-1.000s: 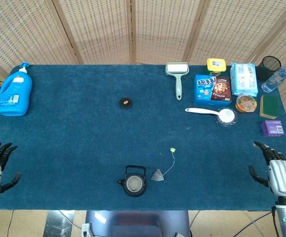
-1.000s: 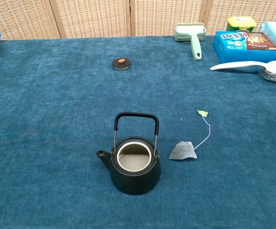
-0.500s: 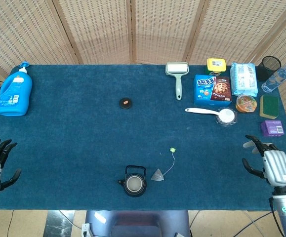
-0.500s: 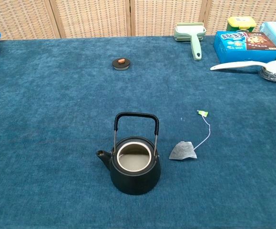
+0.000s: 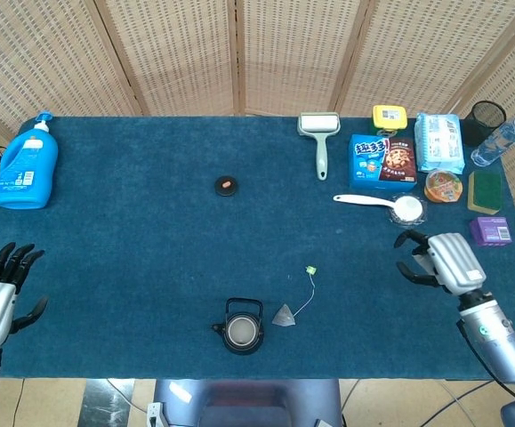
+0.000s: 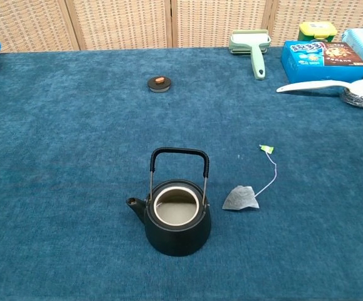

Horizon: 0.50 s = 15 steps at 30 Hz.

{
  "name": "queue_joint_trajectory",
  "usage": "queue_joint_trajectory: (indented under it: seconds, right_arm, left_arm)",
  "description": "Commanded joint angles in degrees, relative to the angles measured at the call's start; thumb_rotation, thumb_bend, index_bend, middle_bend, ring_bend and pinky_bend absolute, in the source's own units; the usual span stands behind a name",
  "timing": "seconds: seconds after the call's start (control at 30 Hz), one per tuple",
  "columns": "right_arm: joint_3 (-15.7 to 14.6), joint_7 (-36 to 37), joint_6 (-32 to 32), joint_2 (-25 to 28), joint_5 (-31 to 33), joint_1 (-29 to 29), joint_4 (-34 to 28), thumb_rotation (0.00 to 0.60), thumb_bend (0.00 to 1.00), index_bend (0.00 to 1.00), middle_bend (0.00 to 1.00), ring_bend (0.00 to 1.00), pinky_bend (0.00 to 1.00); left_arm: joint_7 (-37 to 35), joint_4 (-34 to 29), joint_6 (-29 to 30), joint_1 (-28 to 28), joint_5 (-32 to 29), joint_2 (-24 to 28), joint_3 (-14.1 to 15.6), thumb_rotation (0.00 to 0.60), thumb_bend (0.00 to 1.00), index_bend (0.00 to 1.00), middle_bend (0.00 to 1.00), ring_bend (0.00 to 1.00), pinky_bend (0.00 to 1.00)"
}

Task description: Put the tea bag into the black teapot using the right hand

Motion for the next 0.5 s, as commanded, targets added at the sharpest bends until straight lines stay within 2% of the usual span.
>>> queue_joint_trajectory:
  seconds: [0.03,0.5]
  right_arm:
    - [0.34,0.32,-5.95,-1.12,-0.34,4.89,0.21,0.6,0.39,0.47,1.0,1.0,1.0]
    - [-0.23,-2.89,-19.93,-6.38,2.95,15.86,1.5,0.6,0.39,0.45,1.0,1.0,1.0]
  left_arm:
    - [0.63,-0.36,-1.26,-1.0,-0.64,-0.07,-0.5,0.6,0.35,0.14,0.12,0.0,0.14]
    - [1.19,-0.44,-3.67,-3.68,-1.71,-0.47,-1.62,0.6,0.35,0.14,0.12,0.0,0.14]
